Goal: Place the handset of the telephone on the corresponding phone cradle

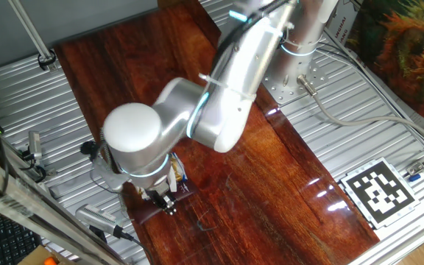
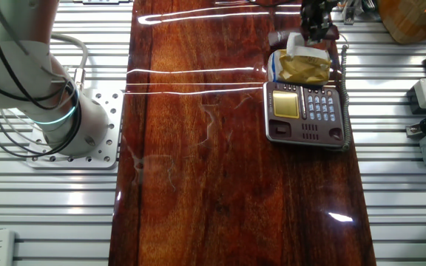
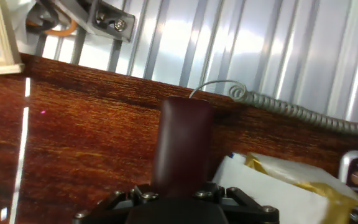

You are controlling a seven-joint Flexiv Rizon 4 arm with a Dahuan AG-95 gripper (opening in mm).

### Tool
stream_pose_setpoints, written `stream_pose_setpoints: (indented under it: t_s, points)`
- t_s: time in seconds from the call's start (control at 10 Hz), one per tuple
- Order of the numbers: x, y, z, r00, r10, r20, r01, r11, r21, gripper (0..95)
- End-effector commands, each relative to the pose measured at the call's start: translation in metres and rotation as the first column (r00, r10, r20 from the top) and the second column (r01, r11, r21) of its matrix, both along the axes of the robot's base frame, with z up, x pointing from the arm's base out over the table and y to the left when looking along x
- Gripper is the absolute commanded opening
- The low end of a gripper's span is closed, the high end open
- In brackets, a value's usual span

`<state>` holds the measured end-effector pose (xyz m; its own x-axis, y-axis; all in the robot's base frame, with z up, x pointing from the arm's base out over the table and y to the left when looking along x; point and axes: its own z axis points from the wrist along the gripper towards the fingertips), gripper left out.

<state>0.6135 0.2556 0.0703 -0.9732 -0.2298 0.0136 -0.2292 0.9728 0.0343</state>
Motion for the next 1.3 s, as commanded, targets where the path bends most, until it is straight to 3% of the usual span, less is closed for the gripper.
stream_pose_setpoints:
  t_s: [0.1,0.4,0.7,0.9,1.3]
  points:
    - [-0.001,0.000,0.010,1.000,-0.011,-0.014,0.011,1.000,0.000,0.0]
    - [-0.007,0.002,0.041,0.998,-0.033,-0.049,0.033,0.999,0.000,0.0]
    - [-0.016,0.005,0.064,0.997,-0.041,-0.068,0.041,0.999,-0.001,0.0]
    - [-0.022,0.011,0.087,0.995,-0.047,-0.089,0.046,0.999,-0.007,0.0]
    - [-0.024,0.010,0.090,0.995,-0.037,-0.091,0.036,0.999,-0.013,0.0]
